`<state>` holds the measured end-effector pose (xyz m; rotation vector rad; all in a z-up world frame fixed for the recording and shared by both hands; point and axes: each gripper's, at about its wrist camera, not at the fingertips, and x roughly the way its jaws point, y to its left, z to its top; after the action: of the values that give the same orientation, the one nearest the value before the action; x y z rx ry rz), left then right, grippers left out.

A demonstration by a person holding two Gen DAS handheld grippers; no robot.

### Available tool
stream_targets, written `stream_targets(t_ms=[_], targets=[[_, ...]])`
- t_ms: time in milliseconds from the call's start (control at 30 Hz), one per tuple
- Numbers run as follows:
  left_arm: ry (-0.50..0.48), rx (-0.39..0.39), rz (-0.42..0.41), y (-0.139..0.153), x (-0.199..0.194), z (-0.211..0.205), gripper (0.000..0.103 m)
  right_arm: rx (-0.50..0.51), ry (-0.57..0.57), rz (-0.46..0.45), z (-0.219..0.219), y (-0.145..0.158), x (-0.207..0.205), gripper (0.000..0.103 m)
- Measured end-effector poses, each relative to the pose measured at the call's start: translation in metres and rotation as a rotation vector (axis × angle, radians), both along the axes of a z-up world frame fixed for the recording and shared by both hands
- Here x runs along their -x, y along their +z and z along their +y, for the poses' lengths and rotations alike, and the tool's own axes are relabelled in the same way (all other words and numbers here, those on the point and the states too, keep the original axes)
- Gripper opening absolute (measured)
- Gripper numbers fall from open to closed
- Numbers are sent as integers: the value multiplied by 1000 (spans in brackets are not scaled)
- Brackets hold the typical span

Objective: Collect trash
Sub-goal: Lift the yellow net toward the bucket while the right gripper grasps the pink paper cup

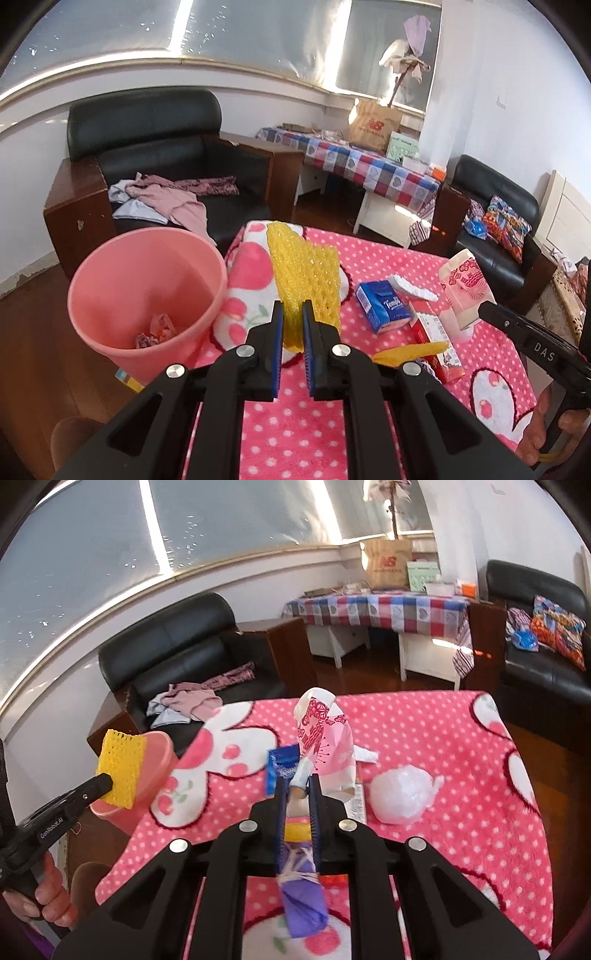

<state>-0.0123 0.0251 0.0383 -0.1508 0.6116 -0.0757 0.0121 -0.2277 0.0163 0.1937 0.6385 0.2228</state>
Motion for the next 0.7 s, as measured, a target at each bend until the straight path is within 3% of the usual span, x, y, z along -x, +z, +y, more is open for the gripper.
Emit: stream_targets(t_ms=[700], targets=[[213, -35, -110, 20, 38, 82, 9, -3, 262, -67, 124, 24, -17, 12]])
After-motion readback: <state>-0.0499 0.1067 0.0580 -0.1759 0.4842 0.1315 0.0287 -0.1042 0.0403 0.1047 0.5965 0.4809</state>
